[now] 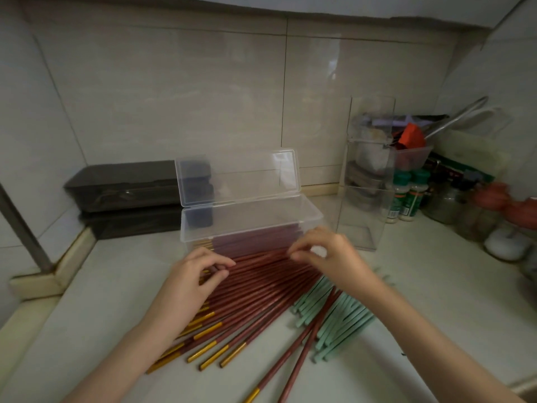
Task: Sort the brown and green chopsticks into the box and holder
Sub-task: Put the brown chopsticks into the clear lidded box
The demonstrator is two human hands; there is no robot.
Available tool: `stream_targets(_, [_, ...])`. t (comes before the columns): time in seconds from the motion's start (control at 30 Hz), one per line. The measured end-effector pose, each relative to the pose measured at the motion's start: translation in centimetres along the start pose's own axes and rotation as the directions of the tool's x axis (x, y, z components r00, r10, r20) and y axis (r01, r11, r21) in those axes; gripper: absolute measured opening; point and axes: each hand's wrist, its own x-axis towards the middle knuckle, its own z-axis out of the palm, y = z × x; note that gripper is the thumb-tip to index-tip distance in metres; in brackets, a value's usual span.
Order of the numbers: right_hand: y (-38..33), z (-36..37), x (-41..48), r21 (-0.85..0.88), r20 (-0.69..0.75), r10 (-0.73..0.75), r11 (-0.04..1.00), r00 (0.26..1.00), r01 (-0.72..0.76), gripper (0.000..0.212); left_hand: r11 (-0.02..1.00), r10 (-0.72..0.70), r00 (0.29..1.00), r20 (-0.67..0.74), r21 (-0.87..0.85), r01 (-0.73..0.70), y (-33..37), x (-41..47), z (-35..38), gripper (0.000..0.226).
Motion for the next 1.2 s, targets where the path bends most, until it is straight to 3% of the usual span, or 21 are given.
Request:
stream_targets(0.13, [0.2, 1.4, -2.0, -0.083, 0.331, -0.068, 0.991, 0.941, 0.101, 0.013, 1.000, -0.009, 0.999, -0.032, 0.003, 0.009, 1.5, 2.1, -1.5, 0.021])
stream_targets(0.2, [0.3, 1.9, -2.1, -0.134, 0.381, -0.057, 0.984, 0.923, 0.116, 0.018, 1.000, 0.028, 0.997, -0.065, 0.008, -0.027, 2.2, 3.9, -2.3, 0.023])
stream_targets(0.33, [0.3, 2.3, -1.9, -0.153, 0.378, -0.073, 0.978, 0.923, 0.140, 0.018, 0.999, -0.016, 1.000, -0.002, 0.047, 0.016, 2.7, 7.8, -2.8, 0.020])
stream_targets(0.53, [0.3, 2.6, -1.6, -0.133, 0.389, -0.058, 0.984, 0.919, 0.118, 0.016, 0.973, -0.231, 0.963, 0.137, 0.045, 0.227, -0.2, 11.9, -1.9, 0.015])
stream_targets(0.8, [0.5, 2.6, -1.3, -0.122, 0.407, -0.038, 0.988, 0.913, 0.095, 0.018, 0.966, -0.251, 0.923, 0.290, 0.140, 0.219, -1.5, 12.3, -0.8, 0.014])
stream_targets(1.0, [0.8, 2.6, -1.3, -0.091, 0.381, -0.023, 0.994, 0.924, 0.063, 0.018, 0.983, -0.176, 0.975, 0.137, 0.078, 0.167, -0.2, 11.1, -0.9, 0.016])
stream_targets(1.1, [1.0, 2.7, -1.3, -0.085, 0.357, -0.031, 0.994, 0.934, 0.065, 0.018, 0.999, -0.041, 0.999, 0.015, -0.001, 0.041, 1.4, 8.3, -1.2, 0.020])
stream_targets(1.2, [0.9, 2.2, -1.4, -0.072, 0.314, -0.046, 0.995, 0.948, 0.072, 0.014, 0.998, 0.070, 0.998, -0.004, 0.001, -0.070, 2.6, 4.3, -1.1, 0.020])
